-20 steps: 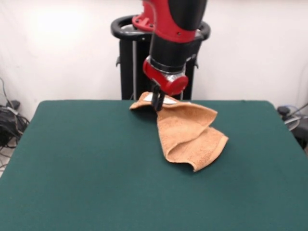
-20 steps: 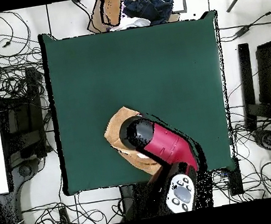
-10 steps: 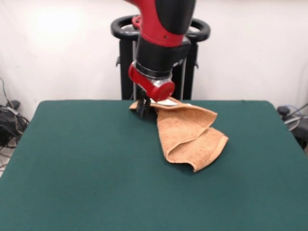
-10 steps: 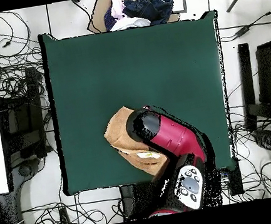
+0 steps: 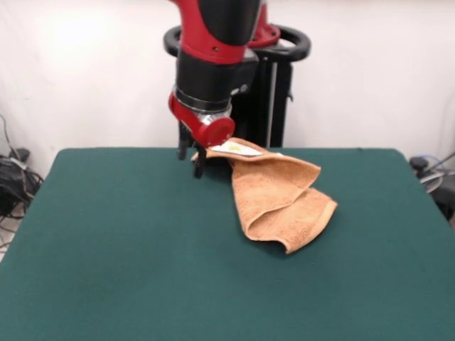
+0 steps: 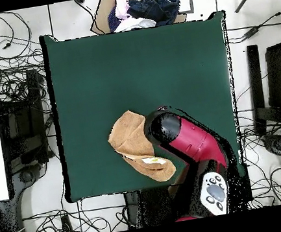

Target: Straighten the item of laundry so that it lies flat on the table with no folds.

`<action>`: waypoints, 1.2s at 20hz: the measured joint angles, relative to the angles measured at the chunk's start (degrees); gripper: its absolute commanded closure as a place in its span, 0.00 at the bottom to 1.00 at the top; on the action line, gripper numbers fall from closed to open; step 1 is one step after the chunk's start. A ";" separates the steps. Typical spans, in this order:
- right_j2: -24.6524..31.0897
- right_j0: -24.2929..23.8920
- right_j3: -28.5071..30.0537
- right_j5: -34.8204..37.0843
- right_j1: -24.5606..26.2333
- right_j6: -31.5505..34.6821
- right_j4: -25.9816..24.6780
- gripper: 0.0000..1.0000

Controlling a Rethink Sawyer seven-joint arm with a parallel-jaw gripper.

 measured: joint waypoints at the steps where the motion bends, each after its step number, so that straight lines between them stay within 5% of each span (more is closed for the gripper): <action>1: 0.36 -0.40 0.02 -0.39 -0.12 0.00 0.01 0.00; 24: 14.98 -6.90 6.84 -11.39 -2.11 0.00 0.05 0.00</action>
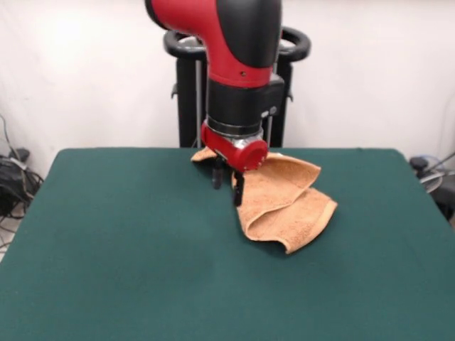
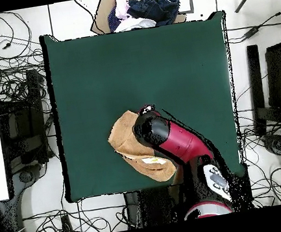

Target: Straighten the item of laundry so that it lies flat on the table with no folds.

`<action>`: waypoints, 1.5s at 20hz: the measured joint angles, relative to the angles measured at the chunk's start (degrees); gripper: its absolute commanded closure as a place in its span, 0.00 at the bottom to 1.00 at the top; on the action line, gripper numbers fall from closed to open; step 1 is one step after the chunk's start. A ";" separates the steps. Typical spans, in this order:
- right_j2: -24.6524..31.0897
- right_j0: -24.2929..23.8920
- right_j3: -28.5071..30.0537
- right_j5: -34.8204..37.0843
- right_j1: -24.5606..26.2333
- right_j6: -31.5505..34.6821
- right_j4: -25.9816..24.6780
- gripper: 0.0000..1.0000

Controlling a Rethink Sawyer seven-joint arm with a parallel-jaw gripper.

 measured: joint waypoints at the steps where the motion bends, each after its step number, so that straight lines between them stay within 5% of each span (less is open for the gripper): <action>1: 0.83 -0.14 0.37 -0.74 0.17 0.00 0.00 0.00; 10: 5.19 -0.58 2.68 -5.02 1.30 0.00 0.04 0.00; 30: 5.42 -0.37 5.89 -5.22 0.91 0.00 -0.54 0.00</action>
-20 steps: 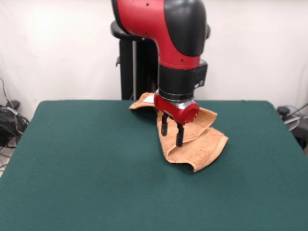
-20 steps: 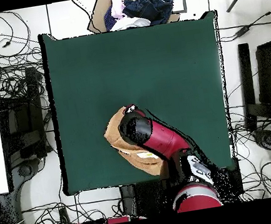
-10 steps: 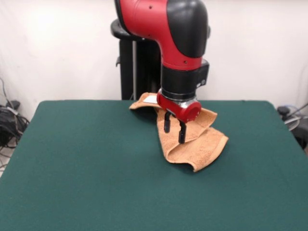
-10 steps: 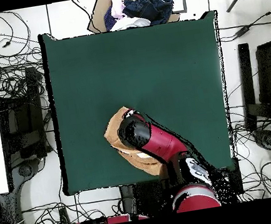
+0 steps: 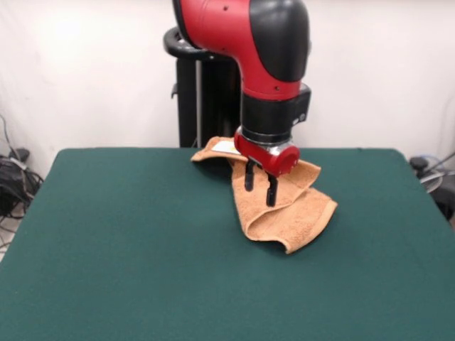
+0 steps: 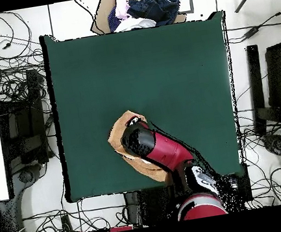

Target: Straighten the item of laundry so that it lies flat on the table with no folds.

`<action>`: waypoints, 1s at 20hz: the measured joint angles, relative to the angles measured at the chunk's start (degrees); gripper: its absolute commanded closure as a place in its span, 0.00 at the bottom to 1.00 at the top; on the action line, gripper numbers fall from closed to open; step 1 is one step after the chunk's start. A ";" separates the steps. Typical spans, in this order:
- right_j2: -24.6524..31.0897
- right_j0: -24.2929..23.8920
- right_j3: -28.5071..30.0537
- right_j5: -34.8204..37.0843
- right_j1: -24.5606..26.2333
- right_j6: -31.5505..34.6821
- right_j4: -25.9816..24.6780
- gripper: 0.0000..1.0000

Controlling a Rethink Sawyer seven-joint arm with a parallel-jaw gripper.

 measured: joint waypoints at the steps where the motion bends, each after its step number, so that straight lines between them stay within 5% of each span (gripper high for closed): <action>1: 0.00 0.00 0.00 0.00 -0.01 0.00 -0.03 0.00; 20: 0.00 -0.52 -0.04 -0.58 3.32 0.00 -2.39 0.00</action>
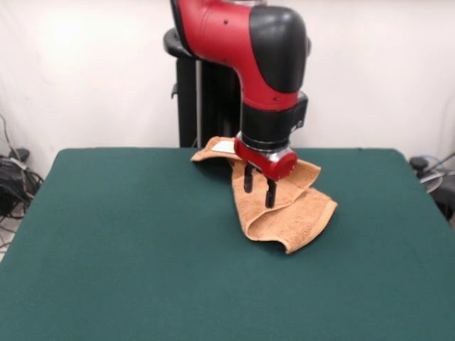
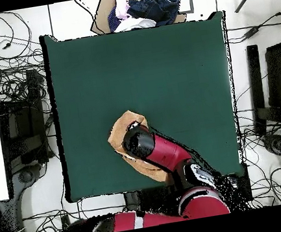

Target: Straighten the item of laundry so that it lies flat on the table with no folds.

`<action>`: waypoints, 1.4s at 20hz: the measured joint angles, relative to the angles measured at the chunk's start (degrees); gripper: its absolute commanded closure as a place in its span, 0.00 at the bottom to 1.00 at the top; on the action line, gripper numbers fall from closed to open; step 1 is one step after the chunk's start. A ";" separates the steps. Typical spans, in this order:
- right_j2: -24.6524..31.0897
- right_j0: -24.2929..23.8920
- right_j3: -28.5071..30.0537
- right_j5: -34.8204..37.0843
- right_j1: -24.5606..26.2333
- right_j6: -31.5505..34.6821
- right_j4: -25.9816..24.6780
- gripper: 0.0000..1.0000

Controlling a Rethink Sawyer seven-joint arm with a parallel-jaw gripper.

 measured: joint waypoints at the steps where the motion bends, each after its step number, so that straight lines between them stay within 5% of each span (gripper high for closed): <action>1: 0.00 -0.14 -0.01 -0.30 0.53 0.00 -0.13 0.00; 10: 0.04 -1.71 -0.27 -3.79 4.81 0.01 -1.58 0.00; 28: 0.66 -1.54 -0.48 -4.03 2.64 0.00 -2.01 0.00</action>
